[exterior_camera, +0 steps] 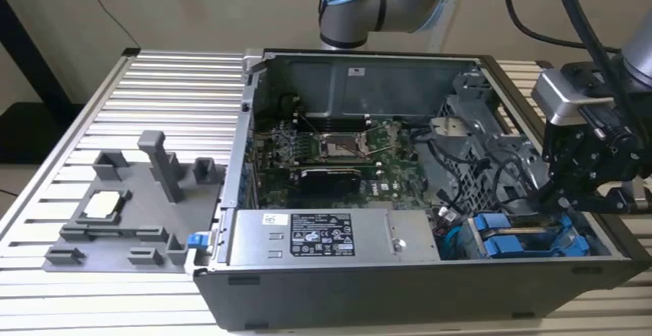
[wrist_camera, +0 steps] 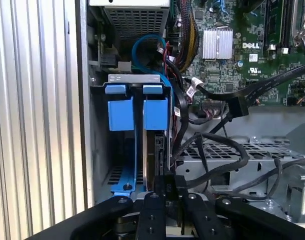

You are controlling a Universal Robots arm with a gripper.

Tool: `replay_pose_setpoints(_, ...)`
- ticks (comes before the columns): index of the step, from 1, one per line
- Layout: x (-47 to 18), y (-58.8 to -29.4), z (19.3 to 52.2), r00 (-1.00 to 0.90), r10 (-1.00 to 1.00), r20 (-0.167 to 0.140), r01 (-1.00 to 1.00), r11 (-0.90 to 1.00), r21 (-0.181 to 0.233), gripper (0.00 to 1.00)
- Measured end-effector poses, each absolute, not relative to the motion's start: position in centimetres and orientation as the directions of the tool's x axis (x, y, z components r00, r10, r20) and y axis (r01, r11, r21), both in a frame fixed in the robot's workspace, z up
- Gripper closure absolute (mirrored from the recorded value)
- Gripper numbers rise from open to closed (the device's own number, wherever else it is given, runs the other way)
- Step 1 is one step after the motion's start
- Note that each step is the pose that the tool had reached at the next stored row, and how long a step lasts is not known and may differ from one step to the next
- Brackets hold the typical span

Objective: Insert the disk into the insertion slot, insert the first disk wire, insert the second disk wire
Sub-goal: 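Insert the first disk wire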

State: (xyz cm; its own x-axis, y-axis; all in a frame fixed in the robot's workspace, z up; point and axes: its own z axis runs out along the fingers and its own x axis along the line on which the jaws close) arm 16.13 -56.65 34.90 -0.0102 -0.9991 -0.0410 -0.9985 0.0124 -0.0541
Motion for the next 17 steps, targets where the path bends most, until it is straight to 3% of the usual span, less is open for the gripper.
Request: replay_pose_setpoints(17,16.58,-56.83,33.87,-0.011,-0.999,-0.043,-0.999,0.013,-0.041,0.81)
